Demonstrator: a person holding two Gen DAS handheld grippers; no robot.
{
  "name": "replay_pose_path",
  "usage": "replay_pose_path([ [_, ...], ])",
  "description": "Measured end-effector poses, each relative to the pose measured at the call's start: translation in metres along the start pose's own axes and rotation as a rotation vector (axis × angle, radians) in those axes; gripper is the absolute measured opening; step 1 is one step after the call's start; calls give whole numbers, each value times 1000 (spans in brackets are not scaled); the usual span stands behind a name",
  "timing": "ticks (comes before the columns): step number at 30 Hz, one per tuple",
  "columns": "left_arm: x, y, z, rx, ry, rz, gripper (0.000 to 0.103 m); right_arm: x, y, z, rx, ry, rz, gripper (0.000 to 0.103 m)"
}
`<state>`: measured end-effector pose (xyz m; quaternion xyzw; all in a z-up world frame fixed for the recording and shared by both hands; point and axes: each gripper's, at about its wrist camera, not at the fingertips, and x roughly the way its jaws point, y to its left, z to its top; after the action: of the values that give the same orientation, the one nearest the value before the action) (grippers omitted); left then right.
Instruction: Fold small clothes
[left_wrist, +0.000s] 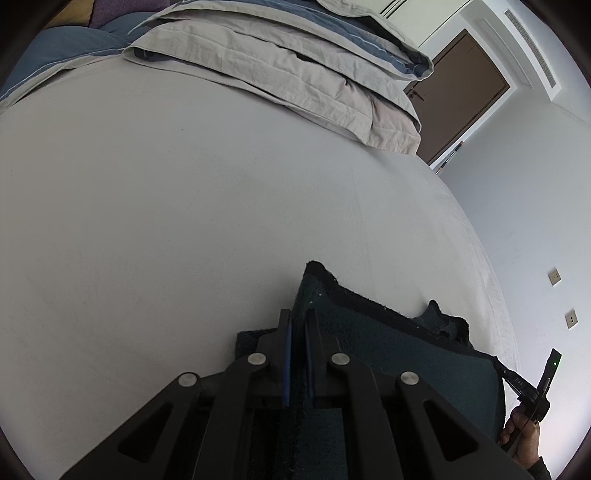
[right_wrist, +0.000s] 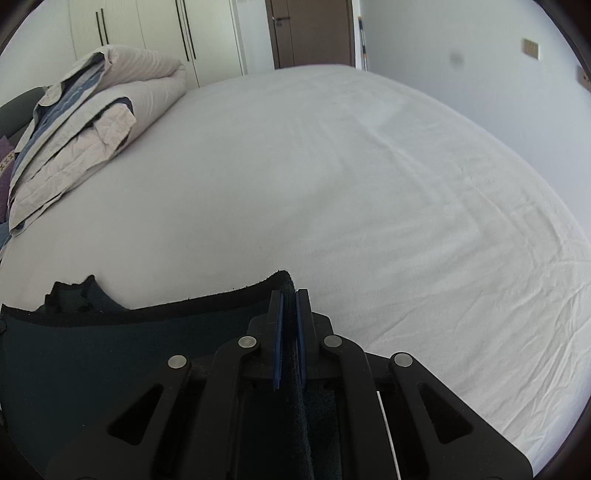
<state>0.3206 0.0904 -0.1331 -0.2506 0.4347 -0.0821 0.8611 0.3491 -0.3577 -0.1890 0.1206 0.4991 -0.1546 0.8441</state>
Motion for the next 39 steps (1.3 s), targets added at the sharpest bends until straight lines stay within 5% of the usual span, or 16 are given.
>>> replay_pose_path([
  [9,-9,8,-6,-17,-70,10,7,-25,24,2,-123,-100,9,5],
  [14,-10,15,-8,-41,-81,18,7,1,17,0,-85,24,12,6],
  [19,0,19,-5,-56,-30,11,10,6,11,-1,-60,49,39,8],
  [22,-13,16,-4,-43,-44,16,12,-6,3,-3,-10,47,54,17],
  [25,-40,12,-3,-34,-97,45,19,-38,-5,-8,42,-19,67,47],
  [29,-76,-10,-13,52,-148,52,21,-86,6,-25,4,-85,149,51],
  [34,-69,-57,-53,258,-80,80,21,-114,49,-72,-62,-20,346,51],
  [39,-35,-51,-91,310,53,167,22,-90,69,-122,-58,127,400,49],
])
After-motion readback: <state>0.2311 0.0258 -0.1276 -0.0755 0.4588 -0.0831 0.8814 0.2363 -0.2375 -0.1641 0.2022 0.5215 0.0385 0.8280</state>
